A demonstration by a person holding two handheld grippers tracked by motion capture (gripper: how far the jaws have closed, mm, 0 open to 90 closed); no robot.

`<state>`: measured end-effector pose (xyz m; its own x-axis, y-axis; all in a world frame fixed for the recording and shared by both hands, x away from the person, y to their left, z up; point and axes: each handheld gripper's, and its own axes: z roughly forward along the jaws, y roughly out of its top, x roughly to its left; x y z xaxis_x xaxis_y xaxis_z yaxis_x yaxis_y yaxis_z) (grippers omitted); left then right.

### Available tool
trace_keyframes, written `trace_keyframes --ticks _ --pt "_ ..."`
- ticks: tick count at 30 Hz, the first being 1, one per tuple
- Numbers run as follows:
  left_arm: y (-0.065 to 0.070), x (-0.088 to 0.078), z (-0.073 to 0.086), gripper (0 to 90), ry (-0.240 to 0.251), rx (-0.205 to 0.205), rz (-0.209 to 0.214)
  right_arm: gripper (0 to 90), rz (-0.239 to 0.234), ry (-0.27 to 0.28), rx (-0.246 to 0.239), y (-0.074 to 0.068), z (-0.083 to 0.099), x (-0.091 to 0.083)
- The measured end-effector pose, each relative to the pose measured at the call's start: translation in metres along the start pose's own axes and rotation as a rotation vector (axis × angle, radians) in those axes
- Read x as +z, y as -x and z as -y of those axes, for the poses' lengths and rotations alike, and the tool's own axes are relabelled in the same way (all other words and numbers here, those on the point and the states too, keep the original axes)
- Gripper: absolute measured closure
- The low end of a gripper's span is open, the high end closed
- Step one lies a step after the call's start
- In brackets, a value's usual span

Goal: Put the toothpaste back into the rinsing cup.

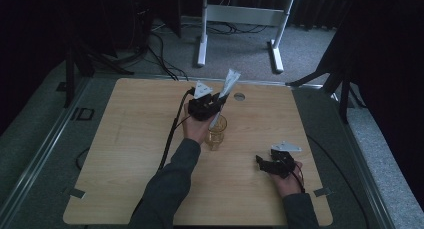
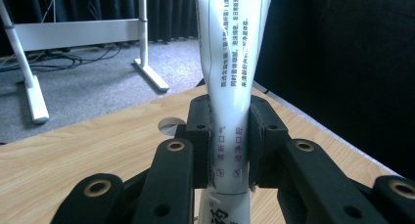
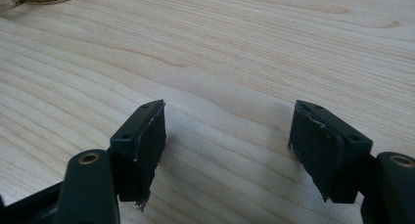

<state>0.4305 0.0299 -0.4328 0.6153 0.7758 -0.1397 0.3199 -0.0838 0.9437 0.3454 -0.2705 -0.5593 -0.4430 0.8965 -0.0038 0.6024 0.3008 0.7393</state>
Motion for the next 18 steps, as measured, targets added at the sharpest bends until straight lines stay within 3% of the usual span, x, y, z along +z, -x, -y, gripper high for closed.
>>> trace_keyframes --ticks 18 --pt "0.001 0.013 0.009 74.2 -0.026 0.018 -0.021 29.3 -0.006 -0.001 -0.005 0.000 0.000 0.000"
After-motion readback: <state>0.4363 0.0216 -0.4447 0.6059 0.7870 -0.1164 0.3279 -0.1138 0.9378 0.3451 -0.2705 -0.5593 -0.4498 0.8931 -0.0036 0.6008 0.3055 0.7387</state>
